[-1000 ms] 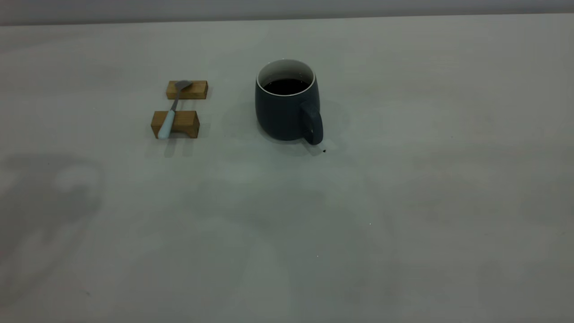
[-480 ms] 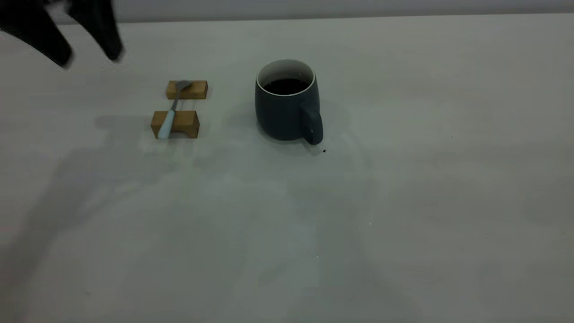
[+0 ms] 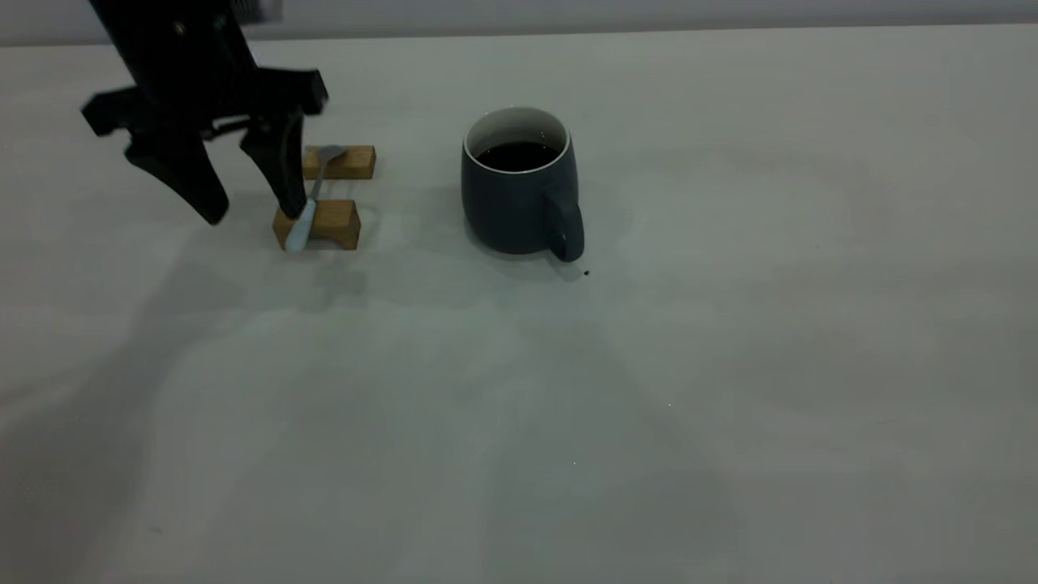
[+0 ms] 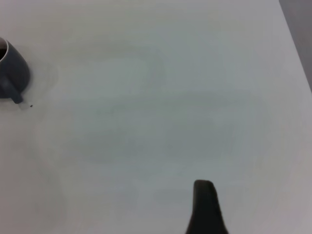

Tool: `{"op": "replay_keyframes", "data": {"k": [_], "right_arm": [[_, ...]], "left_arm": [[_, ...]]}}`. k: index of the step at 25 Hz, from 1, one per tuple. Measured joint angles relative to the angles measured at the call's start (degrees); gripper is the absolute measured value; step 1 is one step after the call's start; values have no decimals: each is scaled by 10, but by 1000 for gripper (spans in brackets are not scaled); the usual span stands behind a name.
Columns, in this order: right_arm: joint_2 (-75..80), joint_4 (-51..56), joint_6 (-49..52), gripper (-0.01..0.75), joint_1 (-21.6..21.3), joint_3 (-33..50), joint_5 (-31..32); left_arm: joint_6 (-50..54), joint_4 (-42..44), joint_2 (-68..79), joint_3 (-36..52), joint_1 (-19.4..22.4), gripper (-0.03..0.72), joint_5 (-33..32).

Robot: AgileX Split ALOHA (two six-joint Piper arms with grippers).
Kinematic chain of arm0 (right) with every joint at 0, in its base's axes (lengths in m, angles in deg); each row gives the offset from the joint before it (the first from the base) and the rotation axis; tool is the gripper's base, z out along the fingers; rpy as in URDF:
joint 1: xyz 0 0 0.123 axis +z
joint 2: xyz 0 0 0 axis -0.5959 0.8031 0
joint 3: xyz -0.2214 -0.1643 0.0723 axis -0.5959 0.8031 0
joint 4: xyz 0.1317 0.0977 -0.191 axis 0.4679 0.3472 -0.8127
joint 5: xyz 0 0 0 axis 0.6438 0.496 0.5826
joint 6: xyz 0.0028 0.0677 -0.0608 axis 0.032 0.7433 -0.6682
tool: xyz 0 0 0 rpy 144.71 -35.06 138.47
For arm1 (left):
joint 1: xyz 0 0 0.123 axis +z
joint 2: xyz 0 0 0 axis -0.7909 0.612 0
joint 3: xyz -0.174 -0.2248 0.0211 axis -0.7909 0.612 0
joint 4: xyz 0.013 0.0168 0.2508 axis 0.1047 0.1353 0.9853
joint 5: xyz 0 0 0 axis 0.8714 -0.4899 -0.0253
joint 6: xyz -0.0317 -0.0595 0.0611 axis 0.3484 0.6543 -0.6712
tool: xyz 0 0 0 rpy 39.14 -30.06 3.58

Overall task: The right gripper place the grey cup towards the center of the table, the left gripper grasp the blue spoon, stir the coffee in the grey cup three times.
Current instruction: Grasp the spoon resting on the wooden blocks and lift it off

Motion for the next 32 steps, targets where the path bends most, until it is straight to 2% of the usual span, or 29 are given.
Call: {"op": "replay_keyframes", "data": {"k": [11,15,17,20,23,25,29,32], "right_arm": [[0,0,0,587,0,0,0],[0,0,0,587,0,0,0],[0,0,1,587,0,0,0],[0,0,1,587,0,0,0],[0,0,1,587,0,0,0],[0,0,1,587,0,0,0],[0,0,1,587,0,0,0],[0,0,1,587,0,0,0]], "left_arm": [[1,-12,92,-72,-2,616,17],[1,-13,107,-79,-6,587,27],[1,-13,108,-79,-6,546,34],[1,-13,109,-80,-6,433,43],[11,-13,110,-80,-6,257,47],[17,-13,111,-80,-6,168,47],[21,-13,111,-81,-6,167,46],[31,-13,108,-110,-6,167,6]]}}
